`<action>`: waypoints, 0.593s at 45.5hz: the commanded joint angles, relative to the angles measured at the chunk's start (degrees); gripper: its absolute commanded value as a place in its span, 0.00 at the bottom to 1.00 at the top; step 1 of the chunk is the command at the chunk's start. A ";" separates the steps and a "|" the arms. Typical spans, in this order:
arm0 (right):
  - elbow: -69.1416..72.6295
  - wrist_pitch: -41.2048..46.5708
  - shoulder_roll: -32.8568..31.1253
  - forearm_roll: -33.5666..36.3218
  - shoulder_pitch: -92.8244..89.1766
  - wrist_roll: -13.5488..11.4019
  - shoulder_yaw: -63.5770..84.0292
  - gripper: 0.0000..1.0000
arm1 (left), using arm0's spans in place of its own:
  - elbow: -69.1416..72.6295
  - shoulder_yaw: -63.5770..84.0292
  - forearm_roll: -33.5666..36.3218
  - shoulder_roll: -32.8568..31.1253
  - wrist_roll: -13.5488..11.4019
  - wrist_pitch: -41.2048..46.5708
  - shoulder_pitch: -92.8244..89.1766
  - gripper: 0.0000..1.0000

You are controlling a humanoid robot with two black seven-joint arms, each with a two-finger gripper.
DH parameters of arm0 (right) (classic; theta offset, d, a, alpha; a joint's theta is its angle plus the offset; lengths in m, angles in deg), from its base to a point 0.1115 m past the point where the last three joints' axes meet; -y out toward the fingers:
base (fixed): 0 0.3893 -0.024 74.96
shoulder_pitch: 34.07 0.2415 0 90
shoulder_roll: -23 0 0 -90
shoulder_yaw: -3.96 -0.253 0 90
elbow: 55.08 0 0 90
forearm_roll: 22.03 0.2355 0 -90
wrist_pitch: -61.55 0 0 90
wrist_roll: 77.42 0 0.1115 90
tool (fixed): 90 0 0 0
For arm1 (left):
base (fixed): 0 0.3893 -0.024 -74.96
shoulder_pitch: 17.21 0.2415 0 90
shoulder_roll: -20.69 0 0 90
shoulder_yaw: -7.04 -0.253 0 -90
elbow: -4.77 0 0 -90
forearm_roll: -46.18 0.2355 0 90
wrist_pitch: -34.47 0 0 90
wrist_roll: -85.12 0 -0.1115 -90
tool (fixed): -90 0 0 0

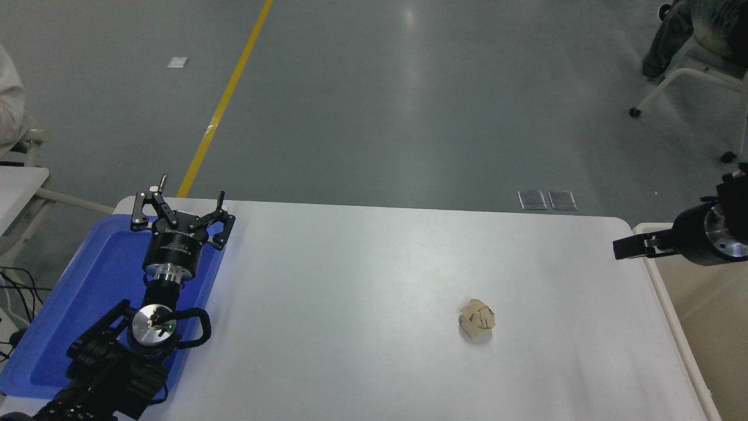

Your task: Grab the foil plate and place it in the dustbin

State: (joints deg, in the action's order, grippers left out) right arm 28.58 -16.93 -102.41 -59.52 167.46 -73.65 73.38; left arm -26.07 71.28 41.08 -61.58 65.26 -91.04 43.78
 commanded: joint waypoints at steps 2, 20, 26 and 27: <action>5.02 3.95 5.61 3.11 6.68 0.10 0.36 1.00 | 0.00 0.00 0.00 0.00 0.00 0.00 0.00 1.00; 6.25 10.89 14.39 14.44 10.99 -0.16 -2.54 1.00 | 0.00 0.00 -0.09 0.00 -0.09 0.00 0.00 1.00; 6.17 11.77 18.26 19.37 12.48 -0.25 -2.63 1.00 | 0.00 0.00 -0.09 0.00 -0.09 0.00 0.00 1.00; 6.17 11.77 18.79 19.90 12.66 -0.25 -2.63 1.00 | 0.00 0.00 -0.09 0.00 -0.09 0.00 0.00 1.00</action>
State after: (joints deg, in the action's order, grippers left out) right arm 34.38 -7.78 -89.63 -47.39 177.69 -73.76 71.68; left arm -26.08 71.28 41.00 -61.58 65.16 -91.04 43.78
